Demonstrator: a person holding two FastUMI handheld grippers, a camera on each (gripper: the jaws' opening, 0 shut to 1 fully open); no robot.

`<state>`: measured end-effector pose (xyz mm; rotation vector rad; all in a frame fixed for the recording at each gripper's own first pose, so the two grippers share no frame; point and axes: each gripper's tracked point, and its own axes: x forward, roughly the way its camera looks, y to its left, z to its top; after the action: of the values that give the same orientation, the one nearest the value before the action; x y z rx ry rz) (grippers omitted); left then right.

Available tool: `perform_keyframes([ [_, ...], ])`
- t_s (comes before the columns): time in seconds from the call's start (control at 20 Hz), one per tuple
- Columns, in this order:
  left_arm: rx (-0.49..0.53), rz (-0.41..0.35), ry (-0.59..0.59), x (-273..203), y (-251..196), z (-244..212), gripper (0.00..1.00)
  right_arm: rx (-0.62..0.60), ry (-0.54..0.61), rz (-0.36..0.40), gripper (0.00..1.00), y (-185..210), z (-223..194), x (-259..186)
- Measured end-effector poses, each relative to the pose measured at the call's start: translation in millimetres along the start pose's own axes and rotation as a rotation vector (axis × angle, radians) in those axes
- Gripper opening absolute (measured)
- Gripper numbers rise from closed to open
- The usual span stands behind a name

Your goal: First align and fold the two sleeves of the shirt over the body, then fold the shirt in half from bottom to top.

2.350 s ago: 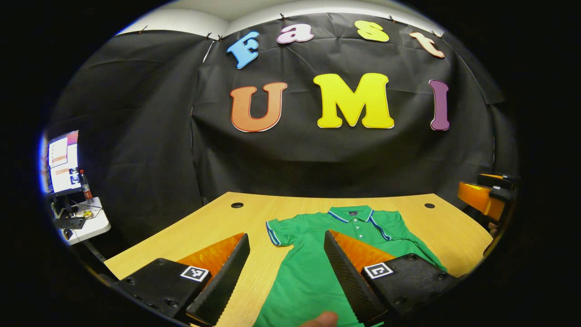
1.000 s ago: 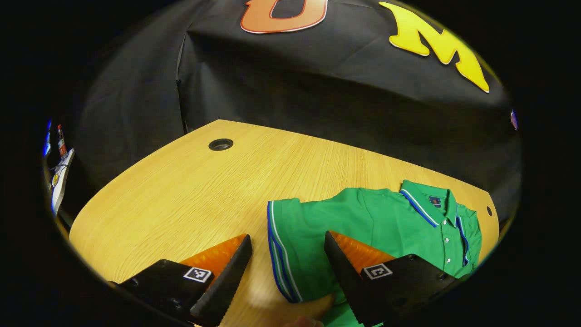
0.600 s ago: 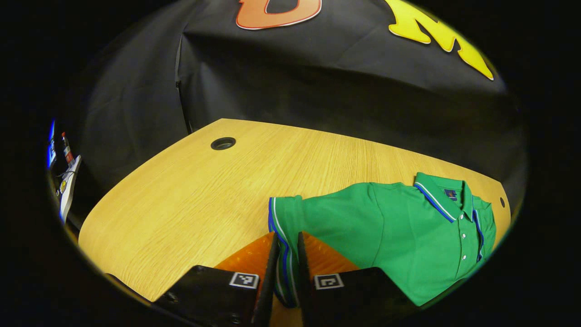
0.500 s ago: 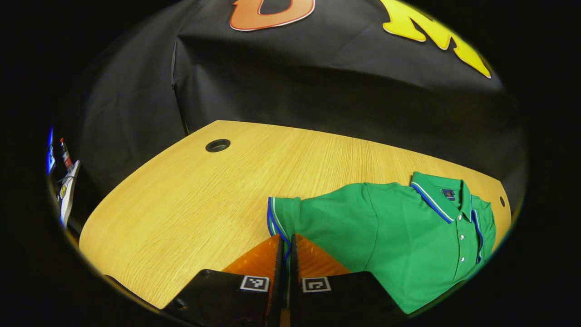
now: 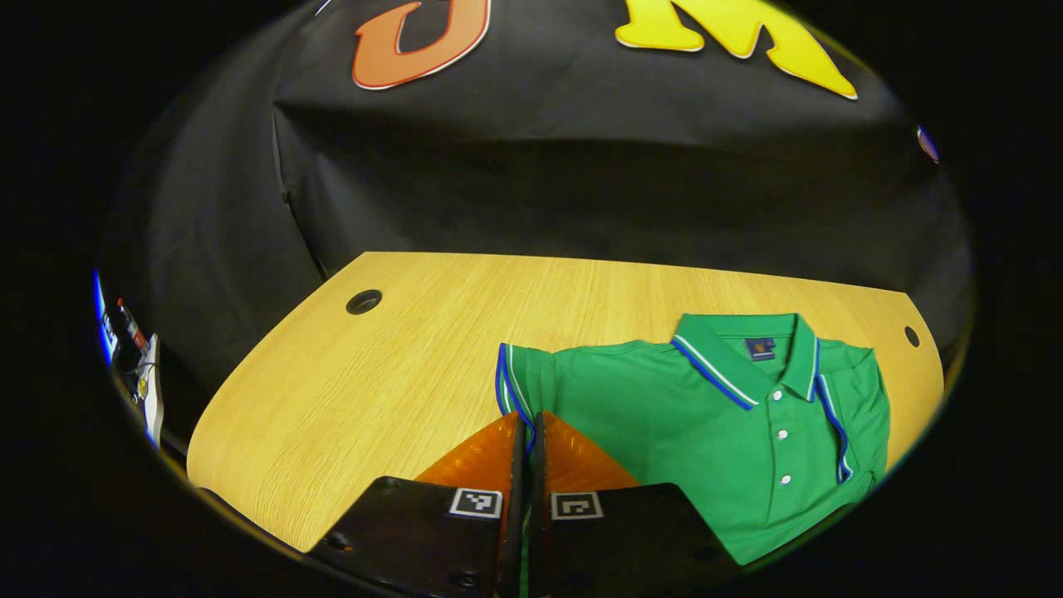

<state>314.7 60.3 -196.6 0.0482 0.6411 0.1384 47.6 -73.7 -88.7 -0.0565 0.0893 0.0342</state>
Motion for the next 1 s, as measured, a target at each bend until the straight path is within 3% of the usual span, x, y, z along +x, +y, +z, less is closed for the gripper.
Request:
perform_keyframes([
  [0.2, 0.024, -0.036, -0.025, -8, -31, 12, 0.09, -0.004, -0.002, -0.004, 0.96, -2, -2, -3],
  [0.25, 0.001, -0.077, -0.027, -12, -44, 13, 0.10, -0.001, 0.000, -0.008, 0.95, -3, -3, -3],
  [0.3, -0.027, -0.128, -0.042, -21, -57, 16, 0.19, 0.001, 0.004, -0.011, 0.95, -4, -5, -3],
  [0.4, -0.069, -0.178, -0.090, -39, -69, 35, 1.00, 0.013, 0.010, -0.019, 0.96, -8, -8, -2],
  [0.7, -0.001, -0.142, -0.149, -83, -68, 57, 1.00, 0.029, 0.021, -0.019, 0.96, -9, -7, -7],
  [1.0, -0.045, -0.135, -0.258, -165, -32, 56, 1.00, 0.021, -0.024, -0.034, 0.95, -9, 14, -40],
])
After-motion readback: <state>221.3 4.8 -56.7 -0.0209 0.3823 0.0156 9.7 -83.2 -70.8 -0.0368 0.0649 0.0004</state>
